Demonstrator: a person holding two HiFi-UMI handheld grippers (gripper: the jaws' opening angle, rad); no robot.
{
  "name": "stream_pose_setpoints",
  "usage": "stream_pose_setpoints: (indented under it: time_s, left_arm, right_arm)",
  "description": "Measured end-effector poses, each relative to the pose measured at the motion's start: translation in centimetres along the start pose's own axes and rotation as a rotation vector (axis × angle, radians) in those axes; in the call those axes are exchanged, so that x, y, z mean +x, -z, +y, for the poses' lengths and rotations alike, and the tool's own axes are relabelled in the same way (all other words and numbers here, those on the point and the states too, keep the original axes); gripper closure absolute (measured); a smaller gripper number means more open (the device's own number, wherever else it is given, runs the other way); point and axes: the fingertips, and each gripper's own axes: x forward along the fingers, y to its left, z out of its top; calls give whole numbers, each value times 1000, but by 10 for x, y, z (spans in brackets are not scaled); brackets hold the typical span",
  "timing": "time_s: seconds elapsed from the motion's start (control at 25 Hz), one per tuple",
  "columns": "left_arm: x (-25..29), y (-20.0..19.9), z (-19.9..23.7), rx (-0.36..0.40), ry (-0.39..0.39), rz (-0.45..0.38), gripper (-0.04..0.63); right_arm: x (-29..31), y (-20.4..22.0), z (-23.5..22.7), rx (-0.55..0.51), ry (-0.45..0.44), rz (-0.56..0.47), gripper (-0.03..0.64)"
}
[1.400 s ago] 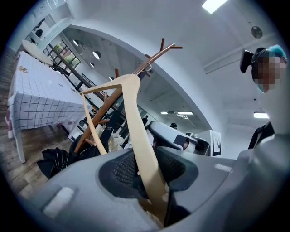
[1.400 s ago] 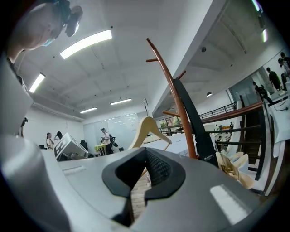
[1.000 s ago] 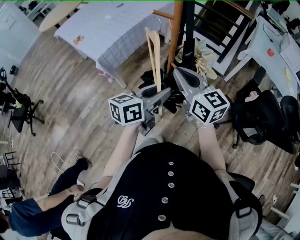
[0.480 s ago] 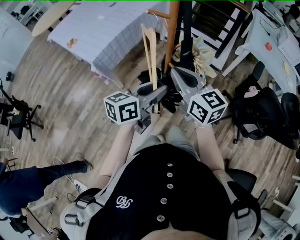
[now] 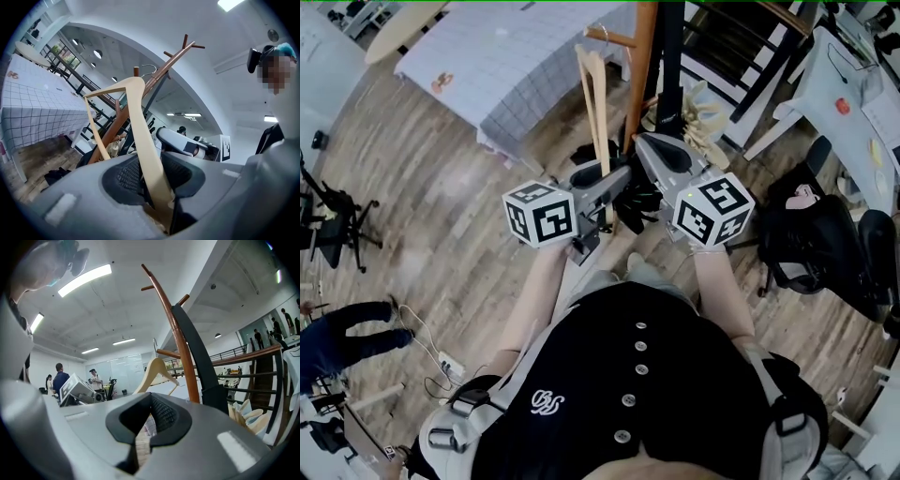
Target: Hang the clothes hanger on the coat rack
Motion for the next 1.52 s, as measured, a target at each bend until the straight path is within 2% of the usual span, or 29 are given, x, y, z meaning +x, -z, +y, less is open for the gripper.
stream_pose_setpoints:
  time_s: [0.68,0.96,1.52]
  left_arm:
    - [24,-9,25,4,-50,-6,463]
    - [25,-1,31,-30,-56,-1,462]
    - [29,16,41,-42,-61,26,465]
  right_arm:
    - [20,0,-28,11,-49,15,617]
    - [20,9,-30,22,-54,32,617]
    - [13,13,-40,35,-23,32,617]
